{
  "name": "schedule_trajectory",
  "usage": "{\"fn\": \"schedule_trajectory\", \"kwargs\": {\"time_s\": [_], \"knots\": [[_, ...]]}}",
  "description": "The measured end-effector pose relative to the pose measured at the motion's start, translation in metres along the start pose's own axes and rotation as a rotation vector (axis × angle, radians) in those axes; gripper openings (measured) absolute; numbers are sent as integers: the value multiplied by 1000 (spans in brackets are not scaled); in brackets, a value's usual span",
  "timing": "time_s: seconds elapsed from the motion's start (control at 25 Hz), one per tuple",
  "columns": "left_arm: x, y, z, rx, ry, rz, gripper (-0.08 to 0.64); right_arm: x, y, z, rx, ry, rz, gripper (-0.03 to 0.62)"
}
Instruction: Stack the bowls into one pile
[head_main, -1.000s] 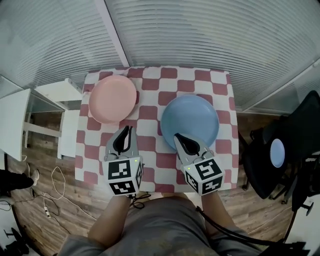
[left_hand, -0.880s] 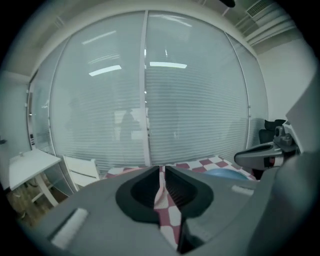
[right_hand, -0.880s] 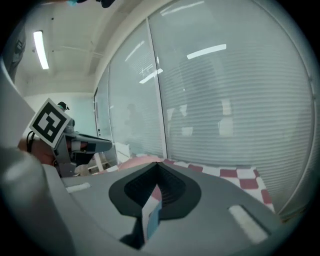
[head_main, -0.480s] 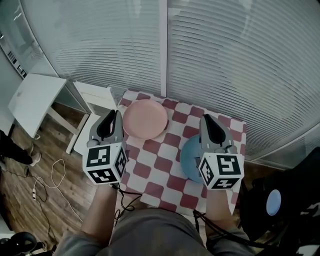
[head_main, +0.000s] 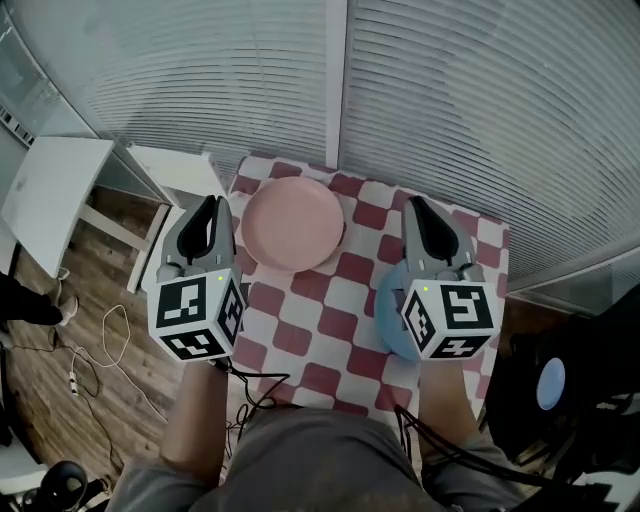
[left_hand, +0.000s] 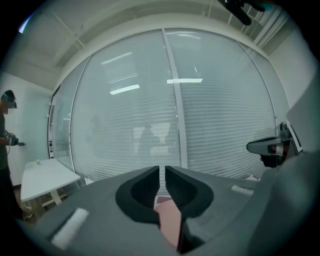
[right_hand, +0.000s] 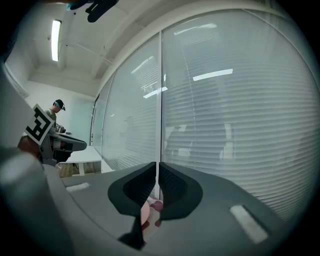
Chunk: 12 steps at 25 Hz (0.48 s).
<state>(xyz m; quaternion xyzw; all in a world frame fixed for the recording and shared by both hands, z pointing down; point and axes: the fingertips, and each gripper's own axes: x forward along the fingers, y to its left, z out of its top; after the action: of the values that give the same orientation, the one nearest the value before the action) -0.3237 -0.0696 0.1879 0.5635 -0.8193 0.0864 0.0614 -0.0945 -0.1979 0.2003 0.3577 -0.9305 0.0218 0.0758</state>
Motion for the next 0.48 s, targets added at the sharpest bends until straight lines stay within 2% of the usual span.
{"fn": "schedule_trajectory", "kwargs": {"time_s": [0.32,0.4,0.48], "knots": [[50,28,-81,-88,182,-3,38,61,13,-78,33,187,5,64],[60,32,-101,-106,221,-4,43,73,16,-101,65,234,11,102],[69,34,-119,-135,255,-9,112,84,19,-122,103,276,18,200]]}}
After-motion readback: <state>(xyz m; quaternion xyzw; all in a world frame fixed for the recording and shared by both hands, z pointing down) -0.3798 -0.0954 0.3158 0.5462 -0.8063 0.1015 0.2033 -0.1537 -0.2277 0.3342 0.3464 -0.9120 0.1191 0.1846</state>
